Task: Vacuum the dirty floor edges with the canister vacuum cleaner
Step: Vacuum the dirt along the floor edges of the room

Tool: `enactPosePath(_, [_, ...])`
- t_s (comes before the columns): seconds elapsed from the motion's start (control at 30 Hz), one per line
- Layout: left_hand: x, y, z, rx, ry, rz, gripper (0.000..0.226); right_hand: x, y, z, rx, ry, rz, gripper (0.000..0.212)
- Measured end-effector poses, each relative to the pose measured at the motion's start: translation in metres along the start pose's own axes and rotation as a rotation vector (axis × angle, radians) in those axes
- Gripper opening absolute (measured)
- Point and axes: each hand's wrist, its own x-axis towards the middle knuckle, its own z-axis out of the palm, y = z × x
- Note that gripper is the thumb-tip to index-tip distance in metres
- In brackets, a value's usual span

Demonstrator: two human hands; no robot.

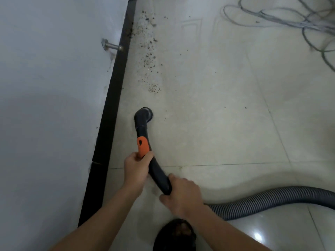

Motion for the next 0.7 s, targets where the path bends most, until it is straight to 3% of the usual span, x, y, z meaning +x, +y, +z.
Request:
enactPosePath(0.27, [-0.035, -0.017, 0.032, 0.005, -0.179, -0.026, 0.018, -0.043, 0.029, -0.001, -0.018, 0.090, 0.109, 0.025])
enactPosePath(0.43, [-0.029, -0.018, 0.012, 0.001, -0.091, -0.030, 0.021, -0.031, 0.022, 0.004, -0.053, 0.051, 0.017, 0.024])
enactPosePath(0.7, [-0.026, 0.032, 0.071, 0.081, -0.405, 0.026, 0.028, -0.031, 0.048, -0.032, 0.061, 0.213, 0.196, 0.022])
